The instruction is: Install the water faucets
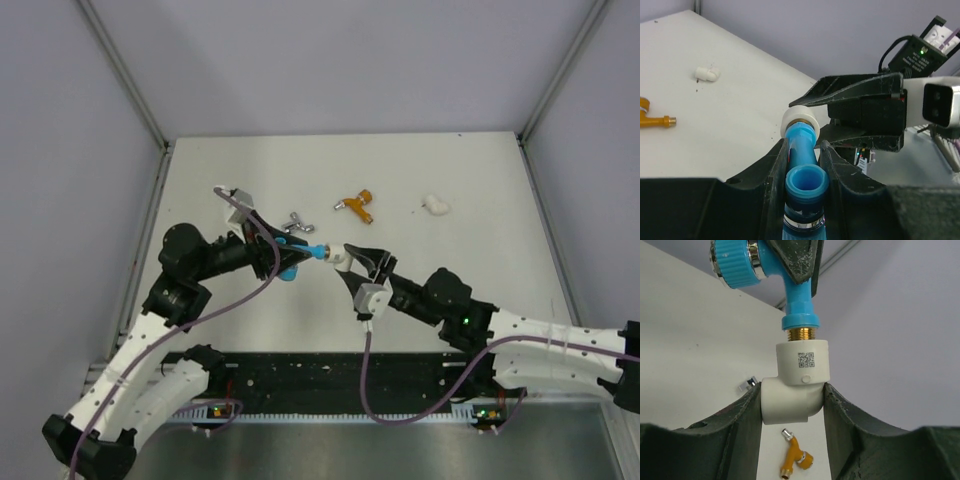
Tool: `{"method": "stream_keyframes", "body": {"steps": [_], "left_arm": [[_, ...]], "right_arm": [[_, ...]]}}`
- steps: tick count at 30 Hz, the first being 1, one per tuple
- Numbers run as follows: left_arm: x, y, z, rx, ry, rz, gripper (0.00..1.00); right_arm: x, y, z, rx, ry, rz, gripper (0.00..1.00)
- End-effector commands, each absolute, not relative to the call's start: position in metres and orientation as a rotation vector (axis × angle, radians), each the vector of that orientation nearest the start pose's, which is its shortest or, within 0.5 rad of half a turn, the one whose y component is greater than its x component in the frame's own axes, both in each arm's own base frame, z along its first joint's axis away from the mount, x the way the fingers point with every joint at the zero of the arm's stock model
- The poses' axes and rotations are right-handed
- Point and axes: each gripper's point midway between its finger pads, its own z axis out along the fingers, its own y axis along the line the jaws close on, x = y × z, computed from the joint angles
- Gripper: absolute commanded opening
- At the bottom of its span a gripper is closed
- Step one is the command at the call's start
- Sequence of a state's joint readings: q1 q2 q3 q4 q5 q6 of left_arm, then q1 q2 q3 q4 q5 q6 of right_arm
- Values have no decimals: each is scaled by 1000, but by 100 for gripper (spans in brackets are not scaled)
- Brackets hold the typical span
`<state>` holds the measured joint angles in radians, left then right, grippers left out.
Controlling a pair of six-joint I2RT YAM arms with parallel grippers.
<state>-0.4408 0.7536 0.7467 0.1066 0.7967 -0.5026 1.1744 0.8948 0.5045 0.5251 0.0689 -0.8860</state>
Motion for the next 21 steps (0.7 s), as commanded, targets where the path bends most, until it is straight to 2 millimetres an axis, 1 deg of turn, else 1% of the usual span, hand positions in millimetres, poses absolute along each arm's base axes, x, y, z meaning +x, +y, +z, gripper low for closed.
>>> {"method": "stream_keyframes", "body": {"steps": [1,3,4,8,10,12,16,19,21], "left_arm": [[151,-236,345,879,1389,-1235,0],[145,-235,348,934,1344,-1213,0],[142,-234,344,947,1359,-1207,0],[137,-231,342,1030,1328,-1154,0],[134,-230,343,1075,1301,-1128,0],[132,-229,343,1126,1252,-1086,0],[134,-228,333,1255,1140,-975,0],[135,-229,321,1337,1115,-937,0],[133,-229,322,1367,1073,-911,0]], "right_arm": [[135,321,346,-1184,658,429,0],[130,322,349,-1201,661,470,0],[126,323,350,-1215,660,498,0],[121,325,348,-1259,709,603,0],[120,326,347,-1279,742,662,0],[121,326,351,-1280,764,703,0],[122,325,351,-1304,804,774,0],[117,325,346,-1357,839,865,0],[112,326,340,-1399,846,923,0]]}}
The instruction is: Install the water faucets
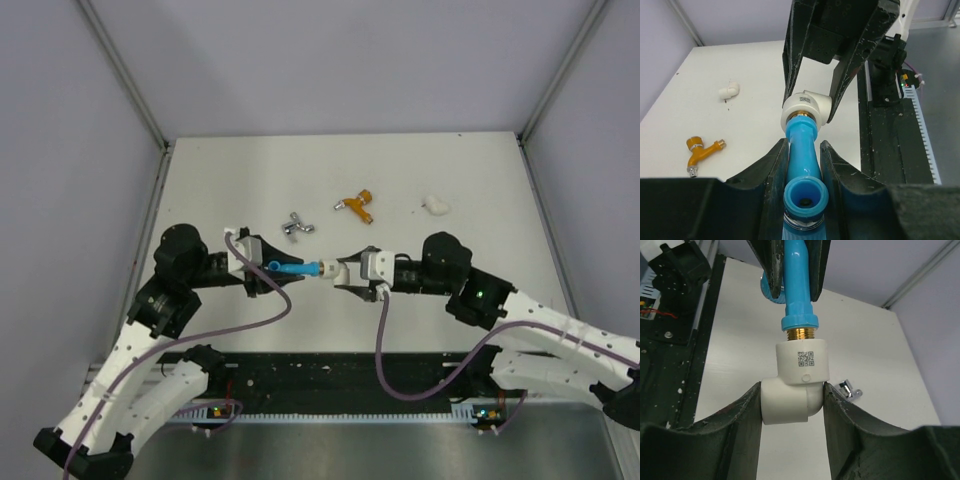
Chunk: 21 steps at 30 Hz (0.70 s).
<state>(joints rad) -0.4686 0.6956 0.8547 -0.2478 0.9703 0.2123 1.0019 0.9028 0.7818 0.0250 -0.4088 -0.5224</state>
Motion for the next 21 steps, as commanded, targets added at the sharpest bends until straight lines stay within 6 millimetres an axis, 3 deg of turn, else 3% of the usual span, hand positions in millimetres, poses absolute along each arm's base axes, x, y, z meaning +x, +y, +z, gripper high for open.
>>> {"method": "stream_keyframes", "body": {"steps": [1,5,13,16,19,21], "left_arm": [[134,-229,322,1378,1050,-890,0],[129,-230,322,1424,985,-842,0],[129,-234,284,1502,1047,-724,0],[127,-233,284,1501,1037,-708,0],[128,-232,284,1483,1034,-697,0],[135,-232,281,1439,1068,-685,0]], "right_arm": [[111,326,339,-1409,852,951,0],[109,322,338,-1433,877,1121,0],[103,323,333,-1463,969,1337,0],[109,325,331,-1451,1024,1376,1],[123,327,324,-1423,1088,1378,7],[130,329,320,-1402,1125,1367,20]]}}
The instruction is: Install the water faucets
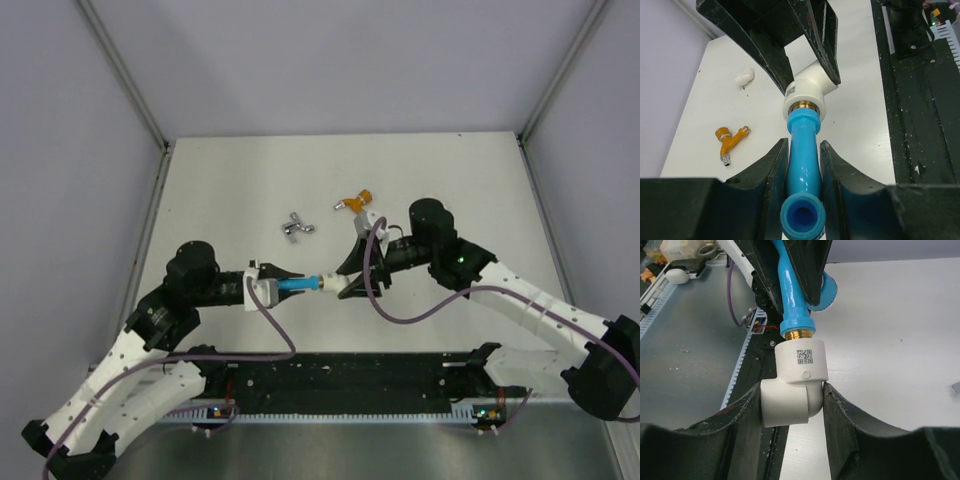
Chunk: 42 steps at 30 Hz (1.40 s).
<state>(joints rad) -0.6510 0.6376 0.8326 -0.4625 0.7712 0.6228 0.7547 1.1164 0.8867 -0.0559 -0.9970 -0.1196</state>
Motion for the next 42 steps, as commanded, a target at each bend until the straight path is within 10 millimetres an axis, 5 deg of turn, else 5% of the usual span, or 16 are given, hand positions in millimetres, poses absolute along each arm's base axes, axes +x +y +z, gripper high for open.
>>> {"method": "stream_keyframes", "body": {"steps": [1,7,13,18,22,28,36,42], "left_arm": [[138,-233,279,1417,1080,-688,0],[157,-231,277,1140,1279,-759,0],[168,-223,293,853,1294,-816,0],[183,-220,286,679,1354,-857,0],[193,-218,284,566,1372,-895,0],[202,-211,303,401,1379,-991,0],[193,-217,322,384,1381,-1340,0],[182,-221,325,443,1362,-1390,0]], "right_arm": [[135,329,319,-1387,1142,1353,23],[156,328,315,-1334,1188,1284,61],[184,322,310,-1243,1266,1215,76],[196,317,317,-1199,1207,1116,97],[197,303,321,-1179,1071,956,99],[198,281,295,-1096,942,782,99],[193,283,297,-1088,815,774,96],[196,290,302,-1102,777,782,94]]}}
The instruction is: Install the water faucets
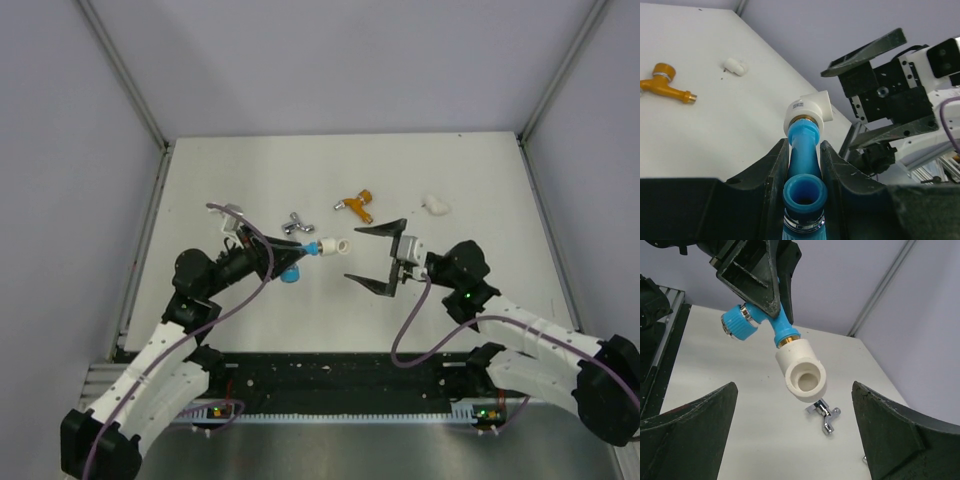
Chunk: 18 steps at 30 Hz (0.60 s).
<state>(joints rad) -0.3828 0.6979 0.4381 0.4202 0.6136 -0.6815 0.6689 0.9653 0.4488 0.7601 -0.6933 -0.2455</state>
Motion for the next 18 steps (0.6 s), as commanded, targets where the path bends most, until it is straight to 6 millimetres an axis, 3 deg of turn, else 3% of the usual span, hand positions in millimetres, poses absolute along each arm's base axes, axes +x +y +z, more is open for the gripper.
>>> {"method": "stream_keyframes", "body": {"steps": [1,6,14,18], "left_arm": [[180,-221,327,451,1355,-1393,0],[172,-225,332,509,1350,-1425,0],[168,-227,332,559,1349,-1438,0],[163,-229,338,588,1327,-1462,0]], "right_arm": [[196,293,303,-1108,773,792,94],[194,301,308,-1131,741,844,90],[177,311,317,-1210,697,970,74],[175,315,315,-1226,719,1021,58]]}}
